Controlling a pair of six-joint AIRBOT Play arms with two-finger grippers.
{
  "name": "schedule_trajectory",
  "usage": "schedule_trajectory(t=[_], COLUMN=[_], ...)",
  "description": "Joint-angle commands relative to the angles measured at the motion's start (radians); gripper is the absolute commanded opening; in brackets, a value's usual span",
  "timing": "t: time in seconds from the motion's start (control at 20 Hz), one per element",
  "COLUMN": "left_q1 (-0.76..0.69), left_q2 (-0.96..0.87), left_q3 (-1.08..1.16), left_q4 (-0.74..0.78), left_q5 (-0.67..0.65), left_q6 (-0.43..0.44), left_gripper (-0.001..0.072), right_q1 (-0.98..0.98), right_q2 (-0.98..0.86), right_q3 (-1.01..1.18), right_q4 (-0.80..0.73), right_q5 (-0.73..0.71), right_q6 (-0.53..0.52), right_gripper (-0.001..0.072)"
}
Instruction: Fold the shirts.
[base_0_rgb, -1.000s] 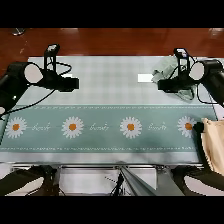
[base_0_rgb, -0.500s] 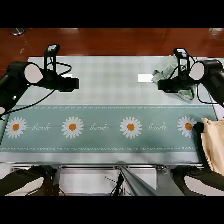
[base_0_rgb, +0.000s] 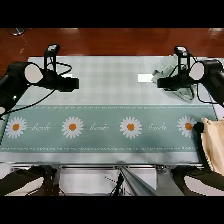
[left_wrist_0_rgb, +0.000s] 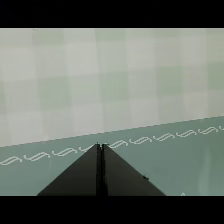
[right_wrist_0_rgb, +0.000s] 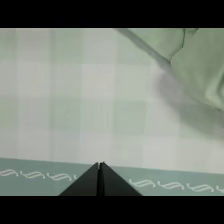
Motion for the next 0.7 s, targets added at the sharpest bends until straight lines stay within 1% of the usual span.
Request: schedule_trajectory(t=[0.0, 0.05, 0.1, 0.15, 0.2, 0.3, 0.4, 0.55, 0.65], left_q1=[0.003, 0.003, 0.003, 0.003, 0.003, 0.003, 0.003, 0.003, 0.003], left_q2=[-0.006, -0.011, -0.019, -0.03, -0.04, -0.052, -0.053, -0.056, -0.065], left_q3=[0.0, 0.0, 0.0, 0.0, 0.0, 0.0, 0.0, -0.002, -0.002], left_q4=[0.001, 0.003, 0.013, 0.029, 0.057, 0.128, 0.185, 0.215, 0.214], left_q5=[0.012, 0.027, 0.041, 0.053, 0.059, 0.06, 0.061, 0.076, 0.077], left_q6=[0.0, 0.0, 0.0, 0.0, 0.0, 0.0, 0.0, 0.0, 0.0], left_gripper=[0.0024, 0.0064, 0.029, 0.0698, 0.0705, 0.0705, 0.0704, 0.0704, 0.0704], right_q1=[0.001, 0.0, -0.003, -0.011, -0.032, -0.11, -0.209, -0.343, -0.399], right_q2=[-0.002, -0.008, -0.018, -0.031, -0.05, -0.108, -0.189, -0.312, -0.394], right_q3=[0.0, 0.0, 0.0, 0.0, 0.002, 0.031, 0.089, 0.159, 0.232], right_q4=[-0.056, -0.126, -0.205, -0.288, -0.354, -0.391, -0.378, -0.276, -0.205], right_q5=[-0.157, -0.225, -0.299, -0.36, -0.42, -0.481, -0.443, -0.404, -0.36], right_q6=[-0.01, -0.014, -0.012, -0.01, 0.01, 0.112, 0.212, 0.205, 0.171], right_gripper=[0.0065, 0.0312, 0.0632, 0.0625, 0.0625, 0.0625, 0.0624, 0.0618, 0.0618])
